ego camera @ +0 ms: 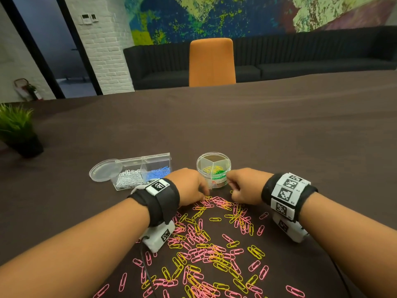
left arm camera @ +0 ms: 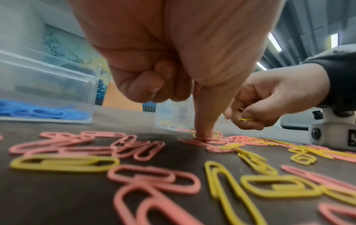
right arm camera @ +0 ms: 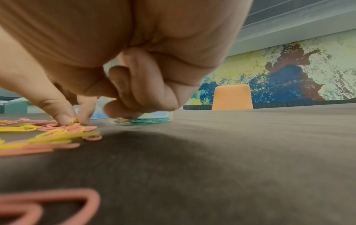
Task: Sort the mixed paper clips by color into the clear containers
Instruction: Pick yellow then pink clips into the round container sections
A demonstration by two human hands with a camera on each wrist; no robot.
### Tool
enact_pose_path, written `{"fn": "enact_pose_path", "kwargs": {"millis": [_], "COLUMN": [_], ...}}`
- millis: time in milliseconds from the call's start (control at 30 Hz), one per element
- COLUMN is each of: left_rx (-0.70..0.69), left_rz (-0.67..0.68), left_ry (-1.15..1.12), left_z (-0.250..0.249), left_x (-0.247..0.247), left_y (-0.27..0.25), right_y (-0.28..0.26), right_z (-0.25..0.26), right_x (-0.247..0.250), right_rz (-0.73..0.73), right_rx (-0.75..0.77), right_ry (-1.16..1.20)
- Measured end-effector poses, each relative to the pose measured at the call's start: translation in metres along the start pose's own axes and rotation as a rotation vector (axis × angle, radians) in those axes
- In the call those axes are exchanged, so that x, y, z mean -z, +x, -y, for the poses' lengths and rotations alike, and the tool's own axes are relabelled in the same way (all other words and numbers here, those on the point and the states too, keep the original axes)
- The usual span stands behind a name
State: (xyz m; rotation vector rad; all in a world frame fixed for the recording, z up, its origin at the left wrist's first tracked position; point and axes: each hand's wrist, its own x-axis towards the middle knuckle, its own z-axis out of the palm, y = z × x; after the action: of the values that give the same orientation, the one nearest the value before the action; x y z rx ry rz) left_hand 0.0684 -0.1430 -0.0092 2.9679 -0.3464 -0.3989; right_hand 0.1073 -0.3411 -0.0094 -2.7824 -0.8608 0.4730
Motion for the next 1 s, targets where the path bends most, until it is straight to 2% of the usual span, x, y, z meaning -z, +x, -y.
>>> {"fn": "enact_pose_path", "kwargs": {"millis": [200,333,500,567,767,1000], "left_rx": [0.021,0.108,0.216,0.257,0.309,0.335], "left_rz": [-0.021,-0.091,-0.035,-0.013,0.106,0.063], "left_ry": [-0.114,-0.504,-1.018,-1.132,-1.332,-1.393], "left_z": [0.005,0.022,0.036,0.039,0.041,0.047], "left_x": [-0.002,0.002,-0.003,-0.008,-0.011,-0.011], "left_y": [0.000,-0.005,-0.016,-0.019,-0.025,-0.026], "right_y": [0.002,0.003,0.001,0.002,0.006,0.009], "right_z": [-0.003,-0.002,-0.002,-0.002,-0.005,-0.006], "right_x": [0.003,0.003,0.000,-0.001,-0.005,-0.003], "right_rz": [0.044,0.067,0.066,0.100,0.106,0.092], "right_rx": [0.056,0.035,0.084,0.081,0.076,0.062], "right_ry": [0.053,0.075,0.029,0.006,0.010,0.091]}}
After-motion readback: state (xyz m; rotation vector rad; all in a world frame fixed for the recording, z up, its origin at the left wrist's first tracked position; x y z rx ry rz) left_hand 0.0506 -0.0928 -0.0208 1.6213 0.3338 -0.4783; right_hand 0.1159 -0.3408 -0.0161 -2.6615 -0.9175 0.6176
